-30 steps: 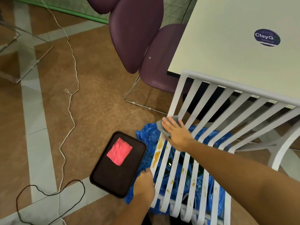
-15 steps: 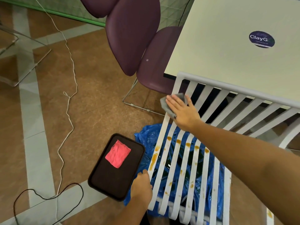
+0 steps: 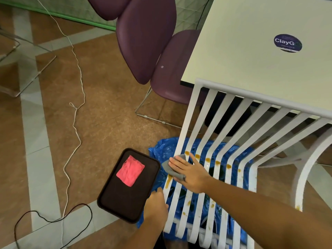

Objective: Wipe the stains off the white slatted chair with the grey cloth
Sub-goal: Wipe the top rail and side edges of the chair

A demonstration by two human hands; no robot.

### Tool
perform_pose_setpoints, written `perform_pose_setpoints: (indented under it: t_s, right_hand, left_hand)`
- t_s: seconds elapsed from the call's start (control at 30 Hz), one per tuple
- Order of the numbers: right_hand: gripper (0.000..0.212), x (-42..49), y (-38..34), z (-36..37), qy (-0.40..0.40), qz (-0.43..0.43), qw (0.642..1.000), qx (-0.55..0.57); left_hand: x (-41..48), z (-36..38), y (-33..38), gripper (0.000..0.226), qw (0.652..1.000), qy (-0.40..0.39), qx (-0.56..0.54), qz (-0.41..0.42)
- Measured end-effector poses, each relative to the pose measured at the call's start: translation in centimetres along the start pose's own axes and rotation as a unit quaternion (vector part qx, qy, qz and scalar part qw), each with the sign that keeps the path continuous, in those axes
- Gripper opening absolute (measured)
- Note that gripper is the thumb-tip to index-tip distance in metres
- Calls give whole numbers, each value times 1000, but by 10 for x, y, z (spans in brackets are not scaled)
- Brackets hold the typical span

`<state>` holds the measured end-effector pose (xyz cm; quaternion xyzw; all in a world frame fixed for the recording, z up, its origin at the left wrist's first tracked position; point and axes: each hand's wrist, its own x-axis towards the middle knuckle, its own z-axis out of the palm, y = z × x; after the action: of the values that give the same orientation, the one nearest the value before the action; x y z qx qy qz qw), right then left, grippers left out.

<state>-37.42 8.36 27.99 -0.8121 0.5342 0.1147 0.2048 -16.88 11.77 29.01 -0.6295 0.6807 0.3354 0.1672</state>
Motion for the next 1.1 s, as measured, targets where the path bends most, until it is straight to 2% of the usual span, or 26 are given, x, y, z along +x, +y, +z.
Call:
perform_pose_setpoints:
  t_s: [0.07,0.13,0.27,0.33,0.43,0.5,0.6,0.67,0.73,0.83,0.9,1.0,1.1]
  right_hand:
    - [65,11,29,-20,8,-11,997,-70]
    - [68,28,65,-60,42,35,989,-138]
    - [72,50,117,-156,192,164,932,-259]
    - [73,56,125,-182,254,235,905,-246]
    - [71,67,114,-181,314,276,897,-141]
    - [68,73,101,-156,291,255,913,-126]
    - [71,67,75,-96,169,190,963,-84]
    - [71,57,46,-46,108,142,984,-20]
    - [67,42,5,0,94,101,986,89]
    - [61,21,-42,38,111,101,964,218]
    - [60,17,-43,42,110,108,965,210]
    - [59,27,-8,21,100,99,978,152]
    - [59,46,31,-13,115,140,977,111]
  left_hand:
    - [-1,0,-1,45,1000,-2,-1,3]
    - [0,0,0,44,1000,-2,-3,6]
    - [2,-1,0,43,1000,0,-12,5]
    - [2,0,0,41,1000,3,-13,10]
    - [0,1,-1,42,1000,8,-17,10]
    - [0,2,-3,43,1000,12,-16,10]
    - [0,3,-4,45,1000,17,-17,17]
    - [1,3,-5,44,999,20,-18,18]
    - [1,4,-7,41,999,20,-25,13]
    - [0,4,-10,37,999,19,-40,9]
    - [1,6,-12,38,999,21,-44,10]
    - [3,7,-12,38,998,24,-49,15]
    - [4,9,-14,37,998,32,-51,18]
